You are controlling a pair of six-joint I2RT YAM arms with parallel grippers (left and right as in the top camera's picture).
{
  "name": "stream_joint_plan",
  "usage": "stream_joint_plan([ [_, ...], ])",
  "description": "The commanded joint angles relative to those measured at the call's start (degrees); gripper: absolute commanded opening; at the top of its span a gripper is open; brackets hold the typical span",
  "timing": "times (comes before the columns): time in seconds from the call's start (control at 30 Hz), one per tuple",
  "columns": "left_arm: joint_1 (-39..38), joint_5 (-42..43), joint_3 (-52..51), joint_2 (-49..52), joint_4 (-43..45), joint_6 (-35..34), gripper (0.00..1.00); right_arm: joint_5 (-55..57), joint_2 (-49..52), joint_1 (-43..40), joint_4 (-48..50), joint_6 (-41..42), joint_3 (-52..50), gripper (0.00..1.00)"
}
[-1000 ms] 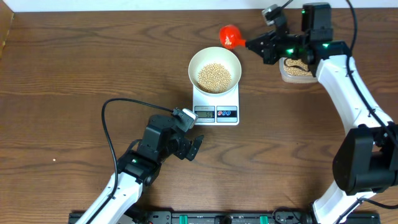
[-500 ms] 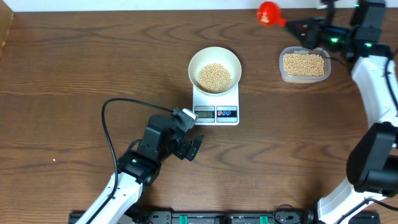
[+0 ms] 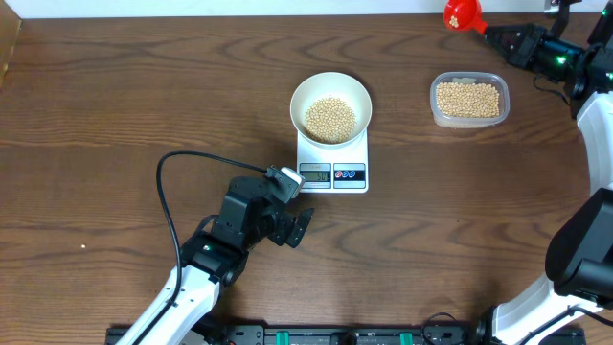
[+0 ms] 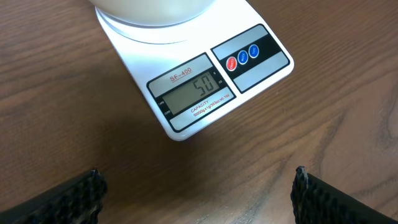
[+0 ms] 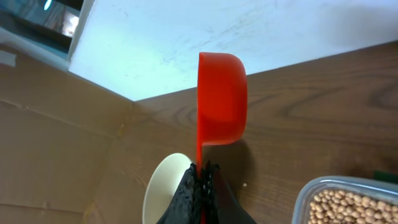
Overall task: Scoop item into bowl and weigh 50g on scale
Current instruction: 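Carry the red scoop right back over the chickpea tub, then lower the red scoop into the chickpea tub with the right gripper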
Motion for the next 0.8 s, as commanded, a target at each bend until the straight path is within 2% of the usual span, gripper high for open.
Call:
stream_joint_plan([
  [0.0, 0.07, -0.76, 0.09, 0.33, 0.04, -0.72, 0.97, -0.39, -1.86, -0.37, -1.36, 1.38, 1.03, 0.01],
  [0.27, 0.07, -0.76, 0.09, 0.33, 0.02, -0.74, 0.97, 8.74, -1.86, -0.42, -12.26, -4.07, 1.03, 0.01],
  [0.47, 0.07, -0.76, 0.09, 0.33, 0.02, -0.74, 0.97, 9.9, -1.86, -0.72, -16.46, -6.8, 1.03, 0.01],
  [0.63, 0.07, -0.76, 0.09, 0.33, 0.04, -0.74, 0.97, 17.14, -1.86, -0.68, -27.43, -11.04, 1.03, 0.01],
  [0.77, 0.07, -0.76, 0.09, 0.33, 0.02, -0.74, 0.97, 19.43, -1.86, -0.68, -29.68, -13.7, 1.03, 0.01],
])
